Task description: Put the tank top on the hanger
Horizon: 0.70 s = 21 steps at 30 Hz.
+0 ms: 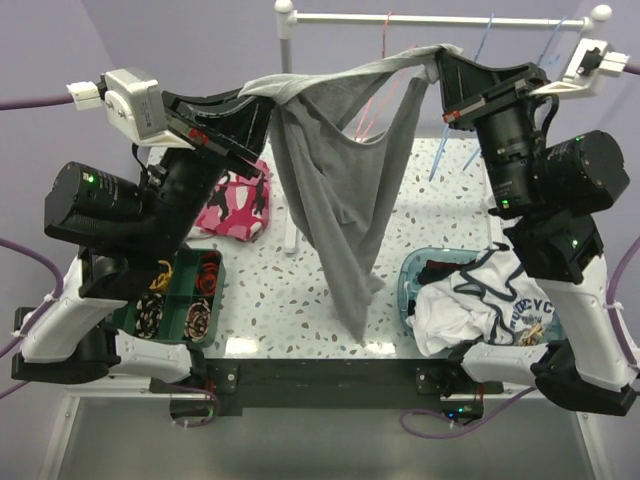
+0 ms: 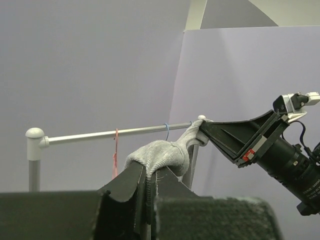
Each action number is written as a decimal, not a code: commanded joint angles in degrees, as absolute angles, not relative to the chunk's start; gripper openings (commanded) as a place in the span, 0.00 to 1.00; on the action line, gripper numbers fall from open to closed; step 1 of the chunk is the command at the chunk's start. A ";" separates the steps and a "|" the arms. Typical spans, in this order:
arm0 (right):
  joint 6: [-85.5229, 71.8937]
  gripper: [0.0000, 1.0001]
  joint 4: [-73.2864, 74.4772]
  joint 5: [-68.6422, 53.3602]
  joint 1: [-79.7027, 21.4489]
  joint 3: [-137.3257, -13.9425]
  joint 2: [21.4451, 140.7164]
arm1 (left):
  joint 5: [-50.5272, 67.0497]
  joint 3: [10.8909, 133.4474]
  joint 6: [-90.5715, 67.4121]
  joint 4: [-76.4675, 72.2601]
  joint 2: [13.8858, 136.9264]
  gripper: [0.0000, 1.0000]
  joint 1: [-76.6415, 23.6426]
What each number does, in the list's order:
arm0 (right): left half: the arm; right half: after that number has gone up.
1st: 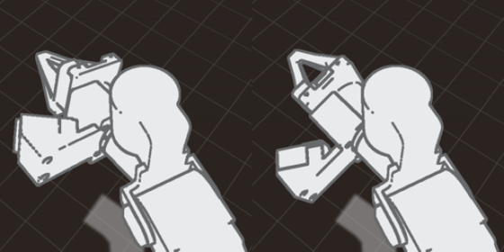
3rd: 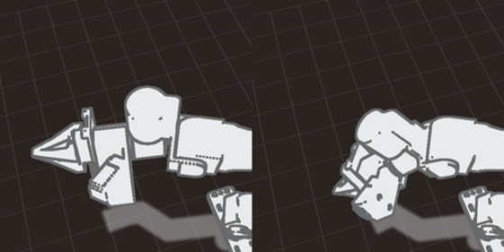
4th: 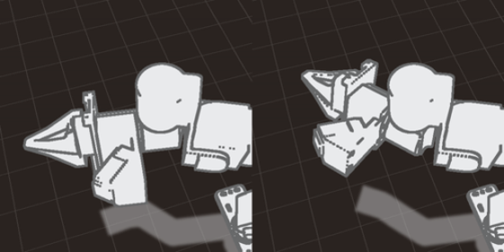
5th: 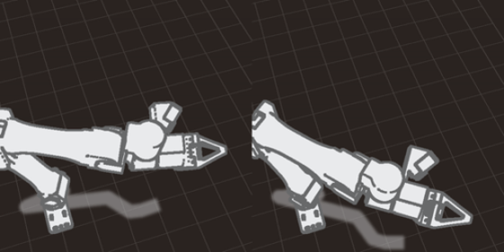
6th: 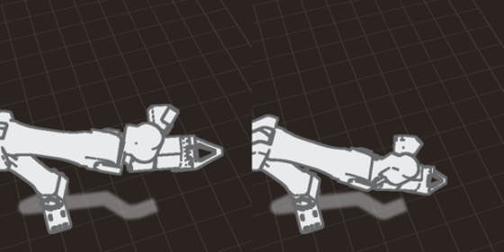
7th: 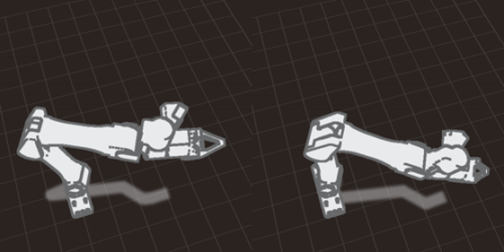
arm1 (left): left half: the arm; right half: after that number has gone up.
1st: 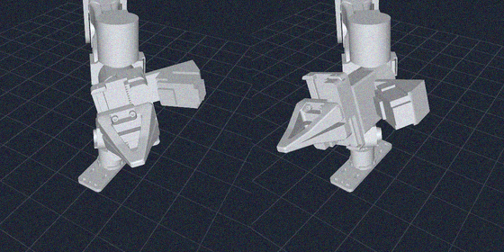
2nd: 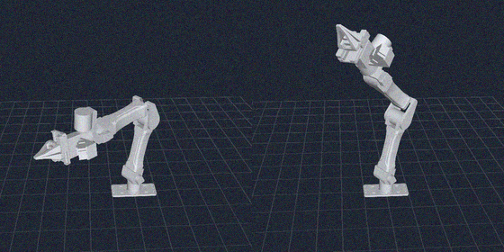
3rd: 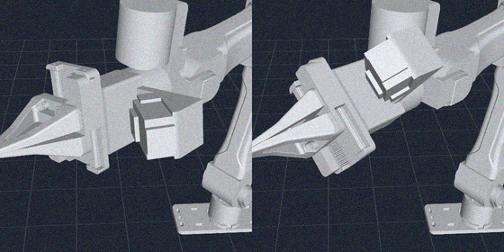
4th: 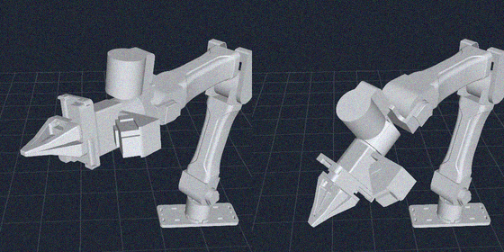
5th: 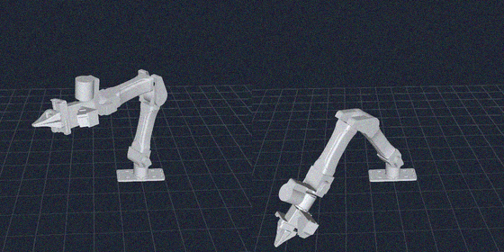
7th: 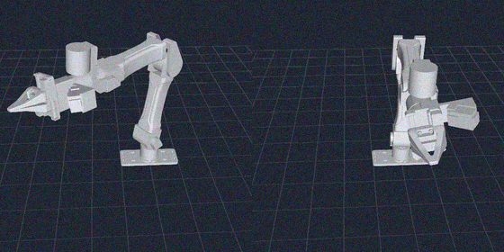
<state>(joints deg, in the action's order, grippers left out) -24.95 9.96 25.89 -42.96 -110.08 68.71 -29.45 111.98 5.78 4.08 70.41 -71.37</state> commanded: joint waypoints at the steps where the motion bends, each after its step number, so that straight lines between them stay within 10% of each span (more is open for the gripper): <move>1: -26.10 0.00 6.42 26.45 -42.89 -109.01 68.47 | -32.25 114.08 10.02 2.37 70.31 0.00 -71.46; 8: -29.17 0.00 5.09 28.22 -42.80 -96.35 61.88 | -33.66 109.27 8.62 3.25 68.04 0.00 -71.46; 21: -47.02 0.00 13.27 20.83 -42.89 -45.57 41.32 | -38.33 50.38 -25.20 6.23 40.52 0.00 -71.37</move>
